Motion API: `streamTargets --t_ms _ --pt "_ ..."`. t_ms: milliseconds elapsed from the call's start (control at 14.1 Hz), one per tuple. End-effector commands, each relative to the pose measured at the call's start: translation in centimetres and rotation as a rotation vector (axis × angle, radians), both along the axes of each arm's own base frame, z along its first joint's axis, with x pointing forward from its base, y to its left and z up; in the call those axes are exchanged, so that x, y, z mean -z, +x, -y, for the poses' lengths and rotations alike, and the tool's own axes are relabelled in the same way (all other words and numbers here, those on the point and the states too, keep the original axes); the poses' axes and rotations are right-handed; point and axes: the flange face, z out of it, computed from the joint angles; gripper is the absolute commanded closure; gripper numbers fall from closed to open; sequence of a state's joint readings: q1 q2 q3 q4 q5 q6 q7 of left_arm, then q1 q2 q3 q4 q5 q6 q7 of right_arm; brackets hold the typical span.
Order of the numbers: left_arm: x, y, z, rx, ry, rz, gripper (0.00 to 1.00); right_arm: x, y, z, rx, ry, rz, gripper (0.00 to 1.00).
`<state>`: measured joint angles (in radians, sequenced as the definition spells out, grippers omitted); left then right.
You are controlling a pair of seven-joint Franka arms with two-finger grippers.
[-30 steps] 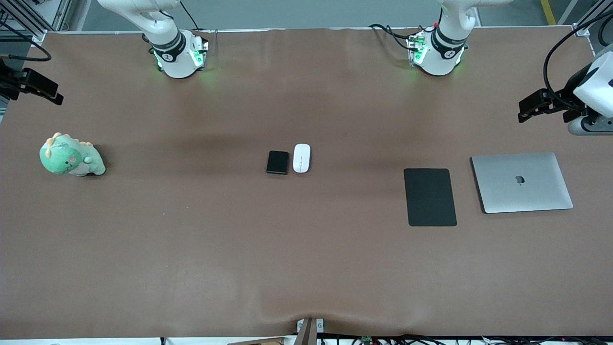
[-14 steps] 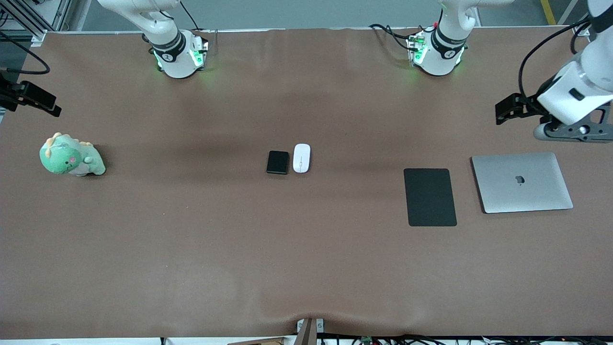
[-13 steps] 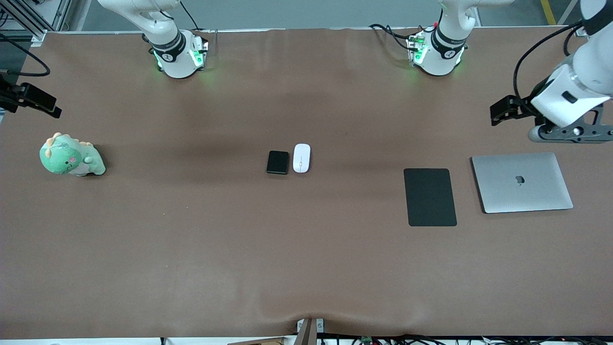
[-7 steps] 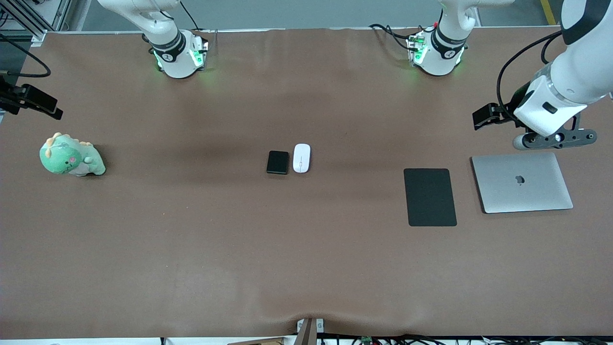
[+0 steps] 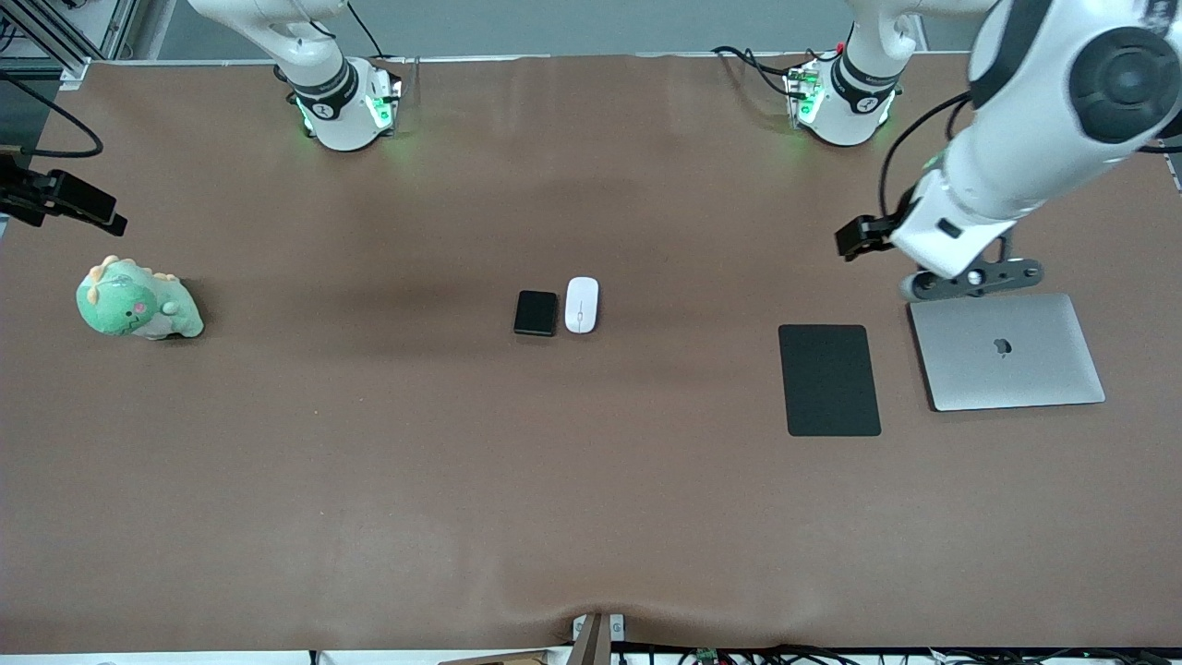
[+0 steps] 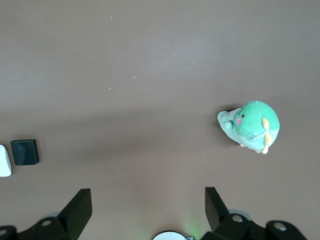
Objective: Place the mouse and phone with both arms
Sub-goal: 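Move the left gripper over toward the white mouse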
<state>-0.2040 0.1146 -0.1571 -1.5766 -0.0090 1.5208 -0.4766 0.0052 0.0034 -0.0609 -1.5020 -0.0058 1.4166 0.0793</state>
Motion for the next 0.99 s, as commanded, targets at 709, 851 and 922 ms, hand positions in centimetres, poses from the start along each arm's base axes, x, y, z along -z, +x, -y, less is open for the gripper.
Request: streamTargets --t_ms 709,851,922 --pt "4.3 -1.0 8.6 -0.026 -0.012 -0.041 0.0 0.4 0.7 0.5 0.008 0.014 -0.005 0.0" --pt "6.6 -1.1 10.2 -0.009 0.01 -0.071 0.0 0.4 0.7 0.4 0.007 0.017 -0.005 0.0" --pt "7.4 -1.2 11.1 -0.001 0.018 -0.081 0.0 0.4 0.7 0.4 0.007 0.016 -0.005 0.0"
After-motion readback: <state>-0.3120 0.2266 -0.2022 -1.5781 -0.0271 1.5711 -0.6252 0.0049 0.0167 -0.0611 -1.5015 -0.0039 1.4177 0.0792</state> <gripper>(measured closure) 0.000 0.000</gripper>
